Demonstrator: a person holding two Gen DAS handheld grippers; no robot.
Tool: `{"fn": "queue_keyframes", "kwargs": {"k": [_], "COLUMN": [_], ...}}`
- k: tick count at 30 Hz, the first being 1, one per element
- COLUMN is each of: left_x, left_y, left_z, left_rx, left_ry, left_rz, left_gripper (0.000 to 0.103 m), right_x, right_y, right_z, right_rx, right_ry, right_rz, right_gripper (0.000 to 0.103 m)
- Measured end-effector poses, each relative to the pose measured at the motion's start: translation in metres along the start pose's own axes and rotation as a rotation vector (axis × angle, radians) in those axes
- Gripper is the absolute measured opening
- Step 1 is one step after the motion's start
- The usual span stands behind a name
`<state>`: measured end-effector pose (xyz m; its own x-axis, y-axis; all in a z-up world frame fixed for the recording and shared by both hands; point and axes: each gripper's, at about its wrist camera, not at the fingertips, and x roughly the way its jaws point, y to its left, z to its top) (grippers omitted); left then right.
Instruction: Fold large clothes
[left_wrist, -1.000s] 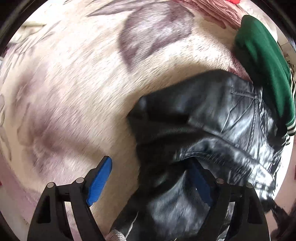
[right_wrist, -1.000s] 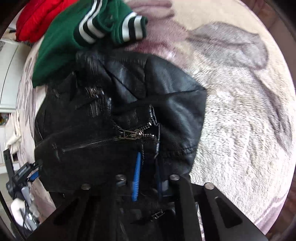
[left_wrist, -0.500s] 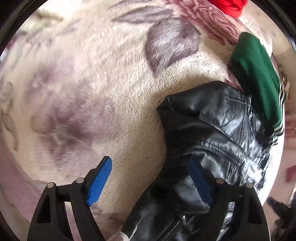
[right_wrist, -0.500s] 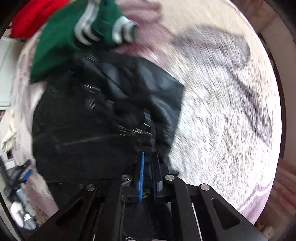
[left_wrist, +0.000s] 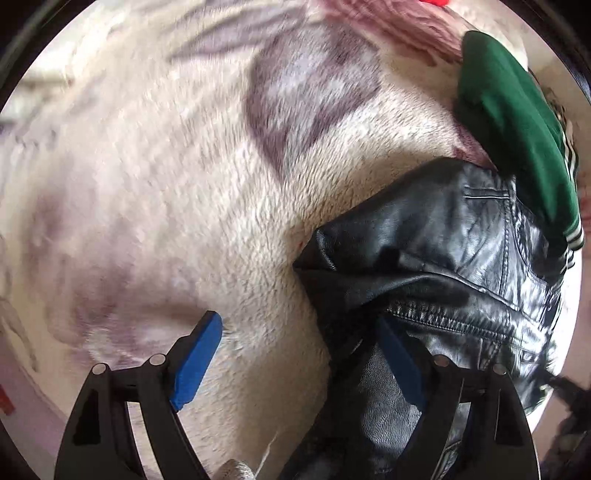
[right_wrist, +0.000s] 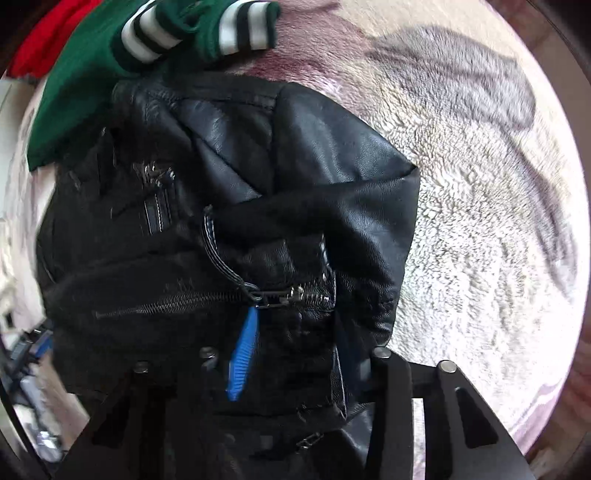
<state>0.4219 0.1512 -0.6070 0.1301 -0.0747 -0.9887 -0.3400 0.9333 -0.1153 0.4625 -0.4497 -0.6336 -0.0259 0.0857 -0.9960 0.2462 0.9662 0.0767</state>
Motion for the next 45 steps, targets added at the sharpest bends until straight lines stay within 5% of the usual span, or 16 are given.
{"fn": "queue_keyframes", "kwargs": {"k": [3,7,12,18,19,21,25,30,32,35,36,39,45], "left_x": [-0.029,-0.039,-0.068,-0.038,-0.026,-0.011,0.014,0.002,-0.013,-0.040,-0.050,-0.078,-0.102], "left_y": [-0.007,-0.024,-0.040,-0.044,-0.042,-0.036,-0.022,-0.021,-0.027,-0.037,-0.043,-0.078,-0.169], "left_z": [-0.004,-0.019,-0.068,-0.121,-0.120,-0.120,-0.107,-0.107,-0.113,-0.125,-0.130,-0.155,-0.222], "left_rx": [0.068,0.140,0.167,0.197,0.195,0.207,0.213,0.226,0.236,0.216,0.208,0.264,0.385], "left_ry": [-0.070,-0.072,-0.097,-0.052,-0.035,-0.016,0.012,-0.007,-0.034,-0.072,-0.093,-0.170,-0.249], "left_rz": [0.063,0.184,0.254,0.354,0.357,0.388,0.371,0.358,0.383,0.376,0.383,0.454,0.632], "left_gripper": [0.086,0.086,0.086,0.086,0.086,0.086,0.101,0.101,0.101,0.101,0.100,0.101,0.101], "right_x": [-0.016,0.003,-0.045,0.018,0.028,0.031,0.026,0.021,0.011,-0.013,-0.023,-0.048,-0.075], "right_y": [0.000,-0.020,-0.043,-0.045,-0.046,-0.050,-0.066,-0.054,-0.042,-0.036,-0.040,-0.056,-0.137], "right_z": [0.002,0.014,-0.020,-0.084,-0.089,-0.091,-0.097,-0.100,-0.103,-0.115,-0.120,-0.144,-0.157], "right_rx": [-0.003,0.027,-0.023,-0.116,-0.107,-0.071,0.108,0.020,-0.025,-0.092,-0.115,-0.171,-0.170], "right_ry": [-0.076,0.062,0.057,0.260,0.254,0.177,0.133,0.154,0.176,0.158,0.148,0.112,0.109], "right_rz": [-0.042,0.061,0.130,0.076,0.073,0.017,0.018,-0.076,-0.113,-0.143,-0.158,-0.245,-0.277], "right_gripper": [0.028,0.034,0.063,0.063,0.062,0.040,0.040,0.040,0.049,0.086,0.089,0.089,0.089]}}
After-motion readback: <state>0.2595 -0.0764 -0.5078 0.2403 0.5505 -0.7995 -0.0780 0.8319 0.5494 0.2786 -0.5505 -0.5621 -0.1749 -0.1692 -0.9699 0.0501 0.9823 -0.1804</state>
